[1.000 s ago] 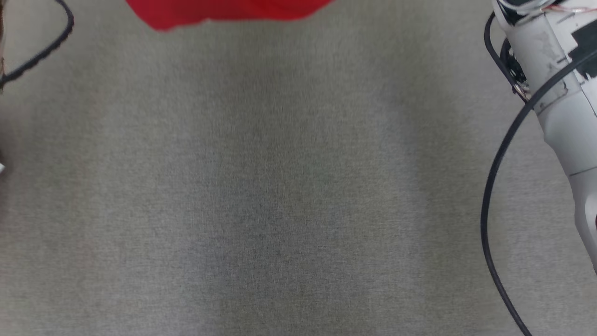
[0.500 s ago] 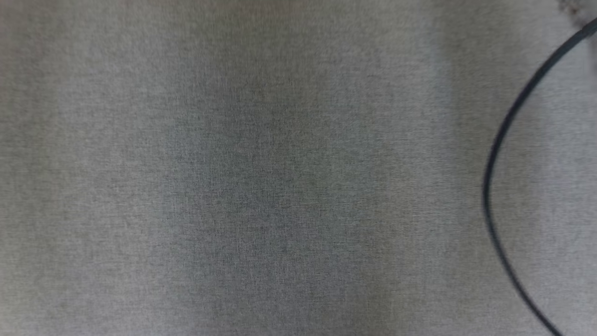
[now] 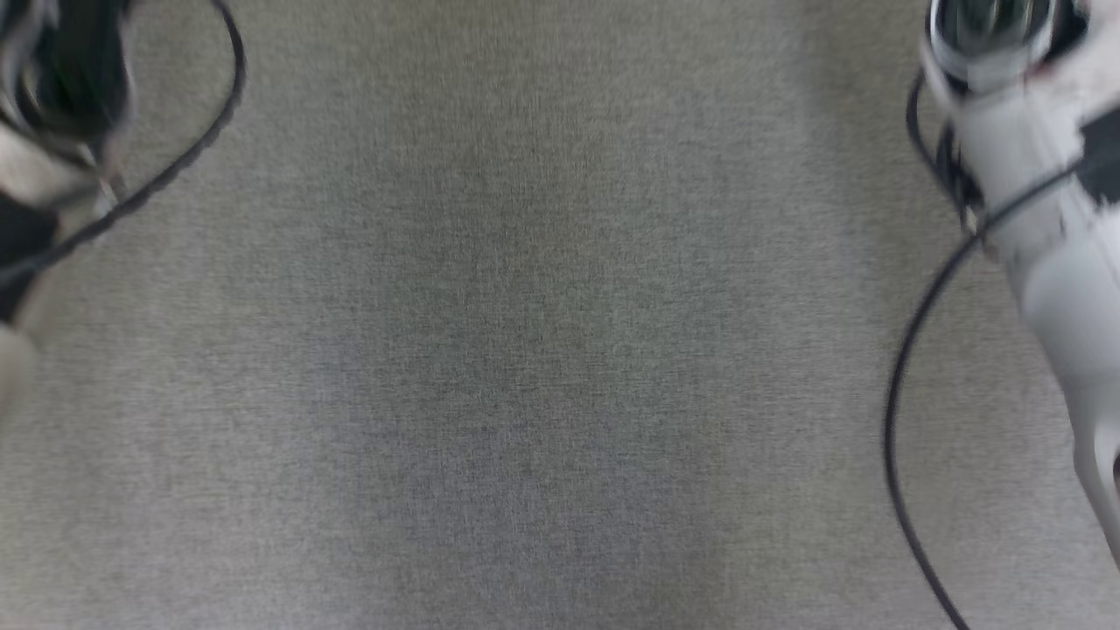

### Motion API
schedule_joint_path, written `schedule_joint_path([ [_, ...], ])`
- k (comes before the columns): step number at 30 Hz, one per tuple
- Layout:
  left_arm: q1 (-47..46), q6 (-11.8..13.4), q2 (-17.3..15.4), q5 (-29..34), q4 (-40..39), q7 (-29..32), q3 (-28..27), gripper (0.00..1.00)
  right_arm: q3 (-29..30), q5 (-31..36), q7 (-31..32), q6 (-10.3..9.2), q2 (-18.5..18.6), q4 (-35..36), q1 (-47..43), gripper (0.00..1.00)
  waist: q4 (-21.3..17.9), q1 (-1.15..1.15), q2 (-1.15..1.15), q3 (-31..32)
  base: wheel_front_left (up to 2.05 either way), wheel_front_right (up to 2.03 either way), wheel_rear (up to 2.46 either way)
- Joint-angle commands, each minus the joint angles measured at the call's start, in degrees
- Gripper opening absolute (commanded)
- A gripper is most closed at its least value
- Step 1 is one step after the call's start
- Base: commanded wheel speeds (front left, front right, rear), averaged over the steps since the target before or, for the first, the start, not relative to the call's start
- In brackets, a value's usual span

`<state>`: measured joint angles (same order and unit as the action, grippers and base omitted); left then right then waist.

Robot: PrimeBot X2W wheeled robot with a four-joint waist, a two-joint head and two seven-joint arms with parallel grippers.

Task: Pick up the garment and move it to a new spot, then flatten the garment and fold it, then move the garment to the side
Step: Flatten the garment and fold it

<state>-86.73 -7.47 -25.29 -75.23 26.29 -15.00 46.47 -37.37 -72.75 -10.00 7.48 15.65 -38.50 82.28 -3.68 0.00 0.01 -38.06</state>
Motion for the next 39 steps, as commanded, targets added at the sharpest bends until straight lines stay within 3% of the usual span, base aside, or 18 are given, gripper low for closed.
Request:
schedule_joint_path([
  [1,4.01,-0.03,-0.66,-2.52,-0.94,-0.24,-1.16,0.0,-1.0,-2.51,1.48,0.02,1.96,2.96,-3.68,0.0,-0.41,0.0,-0.01,3.43,0.0,0.0,0.0],
  [7,18.32,-0.02,-1.71,-5.39,-3.58,-0.18,-0.42,0.0,-3.71,-11.31,7.2,0.02,7.71,11.64,-17.61,0.0,-0.5,0.0,-0.01,9.59,0.0,0.0,0.0],
  [16,39.23,-0.02,1.57,-8.74,-5.56,-0.19,-5.22,0.0,-7.94,-17.74,13.78,0.02,13.16,18.97,-34.0,0.0,-0.38,0.0,-0.01,19.83,0.0,0.0,0.0],
  [24,53.89,-0.02,4.26,-8.61,-6.8,-0.18,-9.4,0.0,-9.87,-18.12,12.12,0.02,15.27,21.78,-45.29,0.0,0.34,0.0,-0.01,27.26,0.0,0.0,0.0],
  [39,69.14,-0.02,7.79,-5.88,-9.04,-0.19,-14.37,0.0,-10.26,-19.75,8.83,0.02,17.85,26.91,-61.89,0.0,0.87,0.0,-0.01,35.48,0.0,0.0,0.0],
])
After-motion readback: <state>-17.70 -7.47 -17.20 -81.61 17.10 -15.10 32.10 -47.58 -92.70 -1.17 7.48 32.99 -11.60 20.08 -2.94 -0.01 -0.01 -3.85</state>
